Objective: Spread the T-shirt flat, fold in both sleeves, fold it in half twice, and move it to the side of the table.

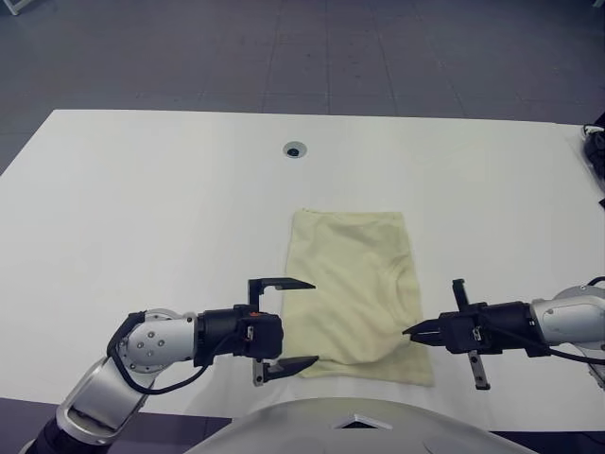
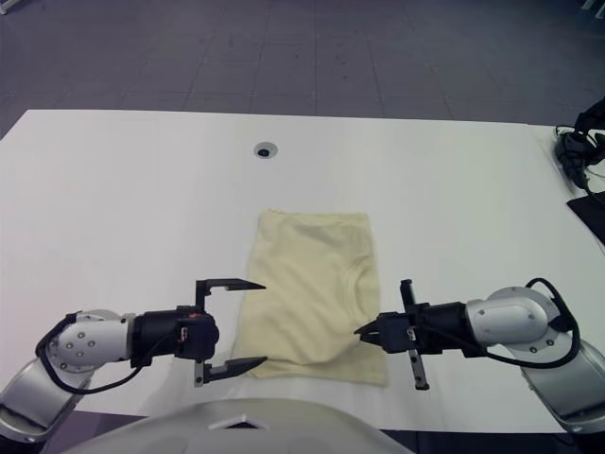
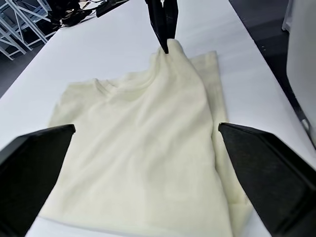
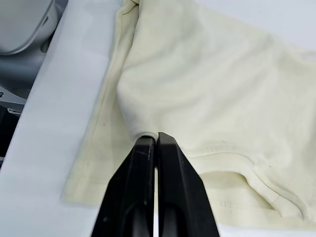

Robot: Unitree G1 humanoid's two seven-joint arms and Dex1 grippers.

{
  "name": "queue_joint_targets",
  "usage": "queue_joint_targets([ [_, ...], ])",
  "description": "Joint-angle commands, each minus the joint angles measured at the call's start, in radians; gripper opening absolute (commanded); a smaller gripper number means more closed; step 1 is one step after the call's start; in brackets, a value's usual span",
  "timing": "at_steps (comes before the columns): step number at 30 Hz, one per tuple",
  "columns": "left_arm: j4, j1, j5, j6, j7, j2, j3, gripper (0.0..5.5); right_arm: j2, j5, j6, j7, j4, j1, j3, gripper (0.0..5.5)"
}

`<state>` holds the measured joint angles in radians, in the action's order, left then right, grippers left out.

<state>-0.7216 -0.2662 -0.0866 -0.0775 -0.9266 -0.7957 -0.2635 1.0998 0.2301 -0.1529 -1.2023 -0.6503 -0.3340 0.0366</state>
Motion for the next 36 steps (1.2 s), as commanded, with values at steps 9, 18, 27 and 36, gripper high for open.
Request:
queue_joint_targets([
  [9,0.11,0.043,0.208,-0.033,0.032,-0.011,-0.118,5.4,-0.003,0.0,-0.01,0.016,-0.029,-0.001,-0.005,0.02],
  [18,0.081,0.029,0.146,-0.019,0.02,-0.008,-0.087,5.4,-0.004,-0.008,-0.013,0.022,-0.014,0.022,-0.021,0.02],
  [27,0.09,0.036,0.145,-0.026,0.031,-0.011,-0.079,5.4,-0.003,-0.006,-0.016,0.025,-0.024,0.021,-0.03,0.02],
  [36,0.096,0.03,0.162,-0.034,0.019,-0.017,-0.106,5.4,-0.001,-0.006,-0.015,0.023,-0.024,0.025,-0.034,0.02],
])
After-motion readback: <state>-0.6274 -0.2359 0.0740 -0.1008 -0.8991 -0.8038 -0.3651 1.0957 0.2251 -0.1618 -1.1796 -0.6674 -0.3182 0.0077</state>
